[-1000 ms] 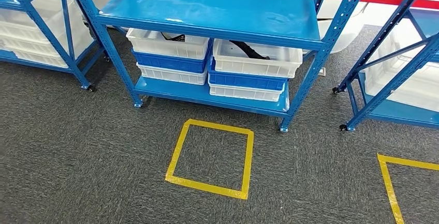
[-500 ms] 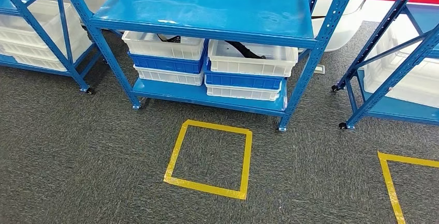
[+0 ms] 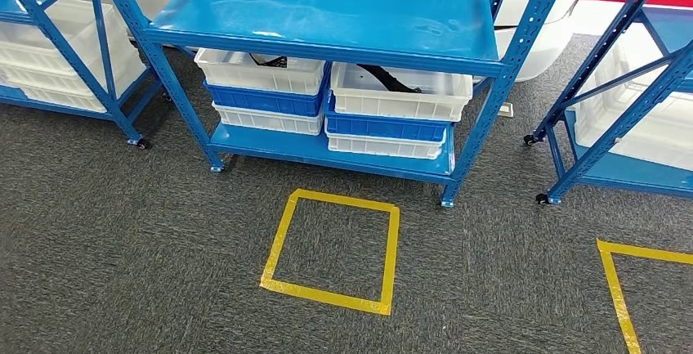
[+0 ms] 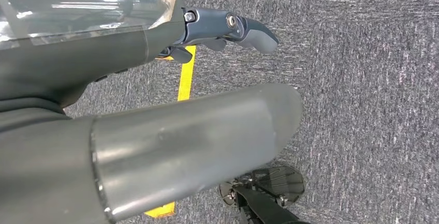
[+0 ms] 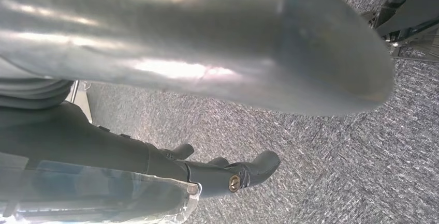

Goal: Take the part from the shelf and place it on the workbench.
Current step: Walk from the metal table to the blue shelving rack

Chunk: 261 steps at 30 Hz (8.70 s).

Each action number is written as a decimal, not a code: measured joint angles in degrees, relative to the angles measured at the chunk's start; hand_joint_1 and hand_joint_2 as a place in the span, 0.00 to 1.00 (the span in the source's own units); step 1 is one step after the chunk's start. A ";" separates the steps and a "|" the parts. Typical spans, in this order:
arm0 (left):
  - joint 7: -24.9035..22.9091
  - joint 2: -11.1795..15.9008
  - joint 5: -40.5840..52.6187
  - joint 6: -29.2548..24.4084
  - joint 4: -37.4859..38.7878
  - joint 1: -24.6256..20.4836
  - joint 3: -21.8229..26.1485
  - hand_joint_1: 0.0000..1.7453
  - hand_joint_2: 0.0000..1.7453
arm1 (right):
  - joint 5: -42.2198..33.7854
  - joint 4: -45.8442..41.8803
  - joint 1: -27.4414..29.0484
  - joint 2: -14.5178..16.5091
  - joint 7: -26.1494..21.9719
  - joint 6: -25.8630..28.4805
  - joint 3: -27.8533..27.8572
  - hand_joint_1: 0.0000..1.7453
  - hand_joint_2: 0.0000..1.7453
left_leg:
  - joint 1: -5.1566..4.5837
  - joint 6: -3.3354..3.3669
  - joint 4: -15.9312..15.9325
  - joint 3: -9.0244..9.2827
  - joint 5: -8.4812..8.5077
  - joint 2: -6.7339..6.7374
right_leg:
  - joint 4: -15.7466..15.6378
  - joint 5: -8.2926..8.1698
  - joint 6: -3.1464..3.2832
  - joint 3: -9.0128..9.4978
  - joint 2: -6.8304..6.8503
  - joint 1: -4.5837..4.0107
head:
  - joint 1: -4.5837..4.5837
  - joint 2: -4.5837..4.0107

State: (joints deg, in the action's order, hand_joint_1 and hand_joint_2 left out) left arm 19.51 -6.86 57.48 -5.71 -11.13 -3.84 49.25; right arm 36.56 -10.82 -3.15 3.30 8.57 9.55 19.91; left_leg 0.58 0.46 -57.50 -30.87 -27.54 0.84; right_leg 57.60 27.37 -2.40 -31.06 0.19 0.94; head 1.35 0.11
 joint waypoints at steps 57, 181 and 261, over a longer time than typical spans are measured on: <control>0.78 -0.04 0.53 0.84 -0.02 -0.18 0.48 0.00 0.00 | 0.67 0.02 0.31 0.21 0.54 0.65 1.23 0.00 0.00 | 0.21 2.18 -0.29 0.17 -0.73 -0.81 | 11.51 4.46 -1.88 -6.61 -0.54 0.38 | 0.03 0.00; -0.36 -0.36 0.16 1.52 -0.09 -0.28 1.84 0.00 0.00 | 3.89 -0.02 0.46 0.26 1.20 -0.16 1.44 0.00 0.00 | 0.04 2.14 -0.55 1.40 -2.34 -1.40 | 9.33 3.22 -1.88 -6.25 -0.35 0.04 | 0.08 0.00; -1.71 -0.48 0.68 -2.56 -0.15 -0.65 3.27 0.00 0.00 | 5.40 0.08 0.17 1.23 0.40 -0.50 2.50 0.00 0.00 | -2.53 6.38 -3.71 -0.98 -3.53 -1.51 | 2.79 0.05 1.68 -3.24 -2.20 -1.45 | -0.85 0.00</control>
State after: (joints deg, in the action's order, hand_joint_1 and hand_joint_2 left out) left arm 17.80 -7.34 58.17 -8.27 -11.28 -4.49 52.52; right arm 41.95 -10.74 -2.98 4.53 8.97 9.05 22.41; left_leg -1.95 6.84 -61.21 -31.85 -31.07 -0.68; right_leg 60.39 27.42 -0.72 -34.29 -2.02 -0.52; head 0.50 0.11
